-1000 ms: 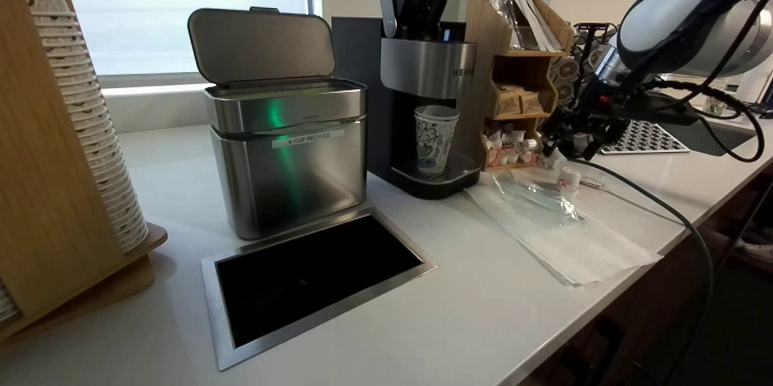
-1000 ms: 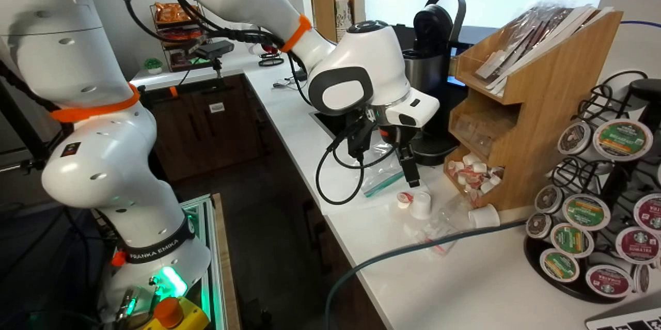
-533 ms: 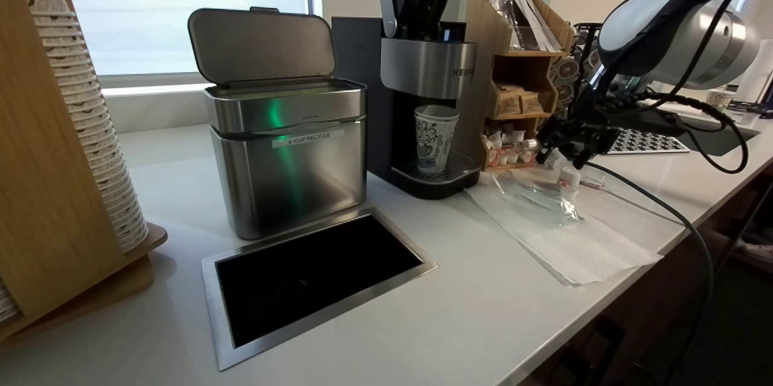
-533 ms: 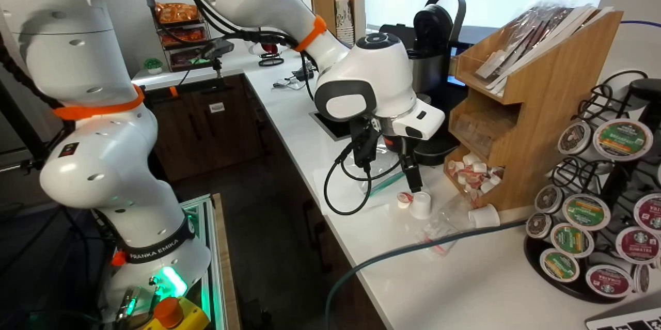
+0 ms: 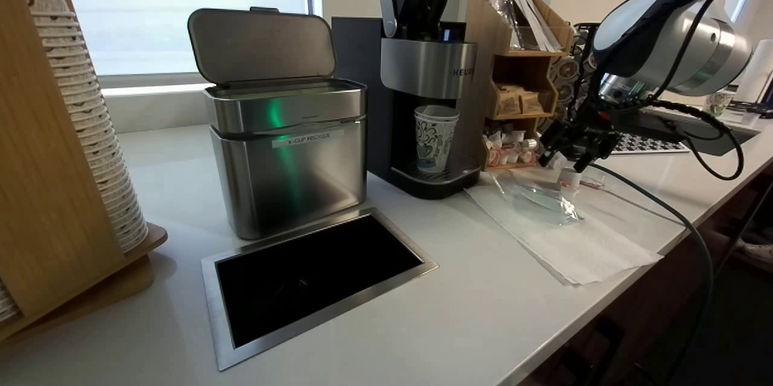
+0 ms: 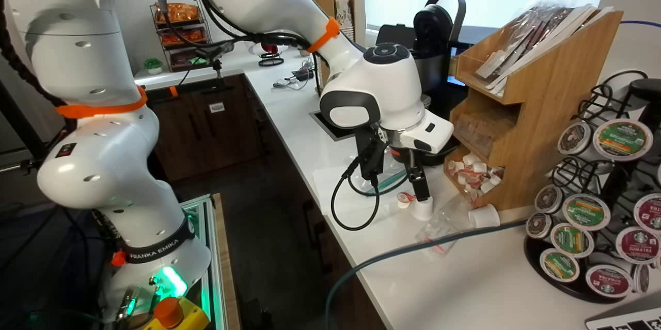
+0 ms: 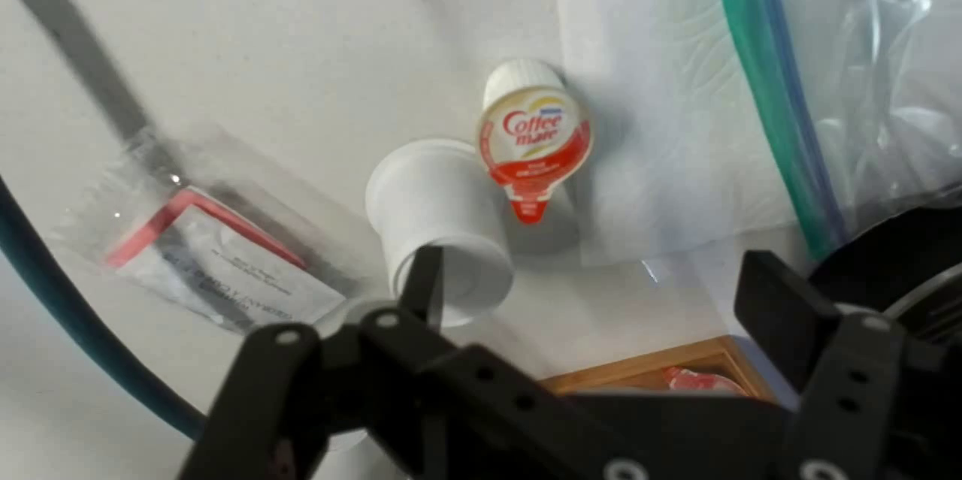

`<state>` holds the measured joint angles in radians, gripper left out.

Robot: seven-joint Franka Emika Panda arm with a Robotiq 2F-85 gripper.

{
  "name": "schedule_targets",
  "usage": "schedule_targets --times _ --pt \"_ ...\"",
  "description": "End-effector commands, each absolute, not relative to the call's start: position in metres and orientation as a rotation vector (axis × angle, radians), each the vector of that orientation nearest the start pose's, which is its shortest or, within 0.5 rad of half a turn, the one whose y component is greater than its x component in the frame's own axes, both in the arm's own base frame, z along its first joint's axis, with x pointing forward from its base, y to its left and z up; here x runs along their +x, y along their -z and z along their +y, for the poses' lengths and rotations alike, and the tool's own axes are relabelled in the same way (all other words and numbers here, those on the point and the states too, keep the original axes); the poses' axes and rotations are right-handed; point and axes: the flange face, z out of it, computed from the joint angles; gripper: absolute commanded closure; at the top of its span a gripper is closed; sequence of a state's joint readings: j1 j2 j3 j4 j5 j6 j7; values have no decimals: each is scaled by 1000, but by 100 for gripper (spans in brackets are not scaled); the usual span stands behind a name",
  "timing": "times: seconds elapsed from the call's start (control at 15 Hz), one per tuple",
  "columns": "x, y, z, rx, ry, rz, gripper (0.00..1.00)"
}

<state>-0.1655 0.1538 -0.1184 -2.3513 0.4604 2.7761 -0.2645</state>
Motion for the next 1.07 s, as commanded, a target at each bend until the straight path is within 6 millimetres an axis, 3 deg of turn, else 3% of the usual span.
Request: schedule_targets --times 0.0,0.4,1.0 --pt "509 -284 -178 -2908 486 636 0" --pt "505 -281 -190 -2891 489 683 0" --pt "486 -266 -223 -2853 470 834 0"
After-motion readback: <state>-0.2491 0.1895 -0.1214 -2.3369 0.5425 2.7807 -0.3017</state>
